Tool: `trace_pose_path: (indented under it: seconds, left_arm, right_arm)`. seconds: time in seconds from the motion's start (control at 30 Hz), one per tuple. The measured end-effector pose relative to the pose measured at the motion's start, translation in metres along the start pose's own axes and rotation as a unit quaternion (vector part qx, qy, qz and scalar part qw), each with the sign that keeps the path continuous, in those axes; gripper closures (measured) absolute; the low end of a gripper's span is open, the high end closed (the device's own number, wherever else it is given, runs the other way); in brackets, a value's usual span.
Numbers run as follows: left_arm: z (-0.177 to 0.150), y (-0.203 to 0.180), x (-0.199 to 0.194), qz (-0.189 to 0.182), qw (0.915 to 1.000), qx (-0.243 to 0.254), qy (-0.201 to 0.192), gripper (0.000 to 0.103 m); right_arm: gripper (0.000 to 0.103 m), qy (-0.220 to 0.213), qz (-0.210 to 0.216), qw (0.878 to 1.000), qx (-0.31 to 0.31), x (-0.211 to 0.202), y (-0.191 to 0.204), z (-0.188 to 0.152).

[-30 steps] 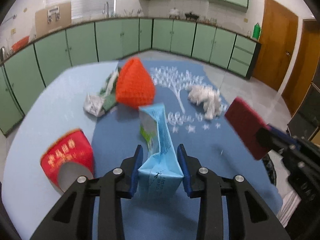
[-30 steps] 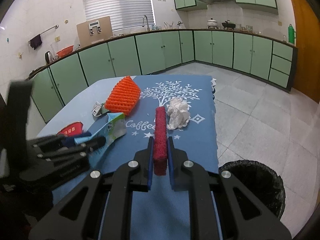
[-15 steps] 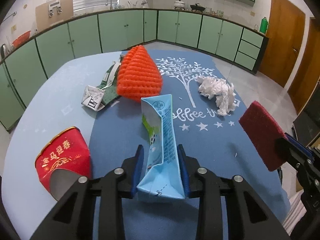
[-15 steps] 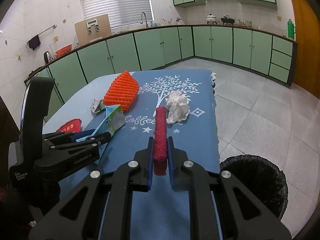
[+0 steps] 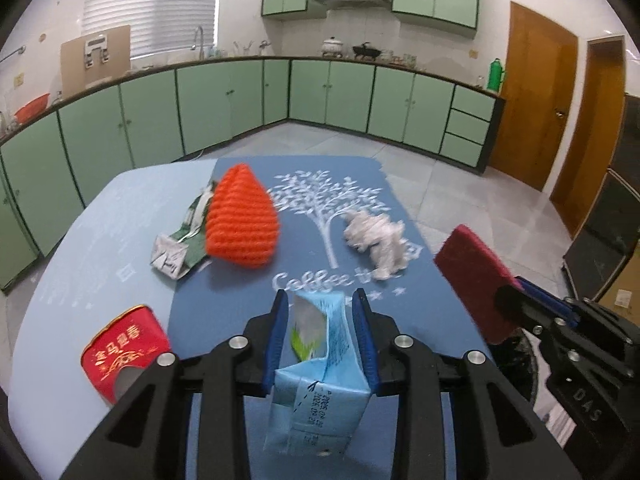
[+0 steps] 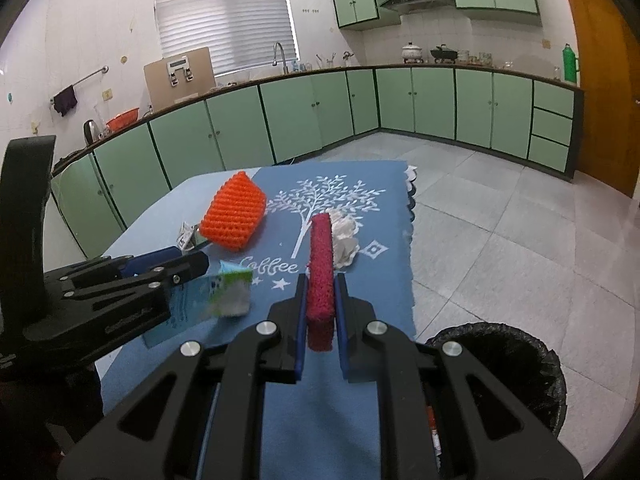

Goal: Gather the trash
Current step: 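Carry the red strip and blue-white carton over the bin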

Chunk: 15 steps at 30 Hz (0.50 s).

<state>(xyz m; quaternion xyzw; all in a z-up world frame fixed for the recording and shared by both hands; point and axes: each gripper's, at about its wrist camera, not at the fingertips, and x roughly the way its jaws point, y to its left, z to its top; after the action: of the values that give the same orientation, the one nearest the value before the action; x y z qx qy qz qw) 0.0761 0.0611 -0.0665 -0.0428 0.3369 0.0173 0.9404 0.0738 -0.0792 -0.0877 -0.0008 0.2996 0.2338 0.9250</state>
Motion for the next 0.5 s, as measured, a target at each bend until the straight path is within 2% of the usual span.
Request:
trace_pose_path:
  seconds: [0.3,0.5]
  left_arm:
    - [0.013,-0.029,-0.010,-0.050,0.9985,0.017,-0.016,0.071]
    - [0.023,-0.060,-0.011,-0.087,0.9950,0.040,-0.027,0.071]
  right_arm:
    - [0.091,-0.027,-0.024,0.999,0.013,-0.027,-0.025,0.007]
    - [0.091,-0.039,-0.055,0.997,0.026,-0.047,-0.051,0.009]
